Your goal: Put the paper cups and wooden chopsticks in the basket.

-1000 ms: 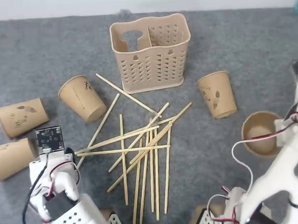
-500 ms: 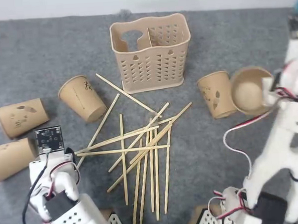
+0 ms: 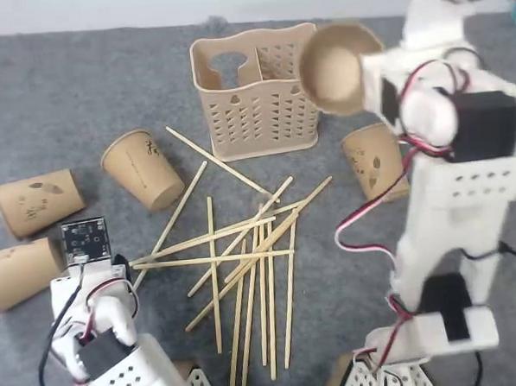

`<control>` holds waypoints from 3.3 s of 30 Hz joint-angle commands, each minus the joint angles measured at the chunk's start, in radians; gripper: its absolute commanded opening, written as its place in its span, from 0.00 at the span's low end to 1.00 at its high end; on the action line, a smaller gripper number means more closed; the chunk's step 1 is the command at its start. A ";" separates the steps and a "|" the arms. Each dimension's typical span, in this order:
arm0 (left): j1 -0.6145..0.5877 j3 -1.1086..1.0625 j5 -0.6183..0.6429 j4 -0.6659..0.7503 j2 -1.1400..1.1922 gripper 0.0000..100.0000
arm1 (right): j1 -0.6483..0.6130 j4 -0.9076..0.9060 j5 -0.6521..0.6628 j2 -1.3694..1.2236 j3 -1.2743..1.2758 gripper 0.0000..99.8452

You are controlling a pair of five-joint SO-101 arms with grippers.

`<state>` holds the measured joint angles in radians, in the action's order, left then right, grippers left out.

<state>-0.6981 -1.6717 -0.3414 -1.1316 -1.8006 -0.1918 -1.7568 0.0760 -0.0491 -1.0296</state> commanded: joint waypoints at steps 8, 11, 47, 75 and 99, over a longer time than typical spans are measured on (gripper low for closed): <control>-0.003 0.008 -0.011 0.003 -0.003 0.22 | -0.056 0.120 -0.006 -0.285 -0.293 0.01; -0.002 0.008 -0.011 0.003 -0.003 0.22 | -0.056 0.148 -0.005 -0.341 -0.293 0.01; -0.002 0.008 -0.011 0.003 -0.003 0.22 | -0.160 -0.036 -0.051 0.170 0.235 0.01; -0.002 0.008 -0.011 0.003 -0.003 0.22 | -0.186 1.199 0.152 0.581 1.562 0.01; -0.002 0.008 -0.011 0.003 -0.003 0.22 | -0.186 0.638 0.160 1.003 1.588 0.01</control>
<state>-0.6981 -1.6717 -0.3414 -1.1316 -1.8006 -0.3790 -0.9666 0.2279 0.8638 0.5478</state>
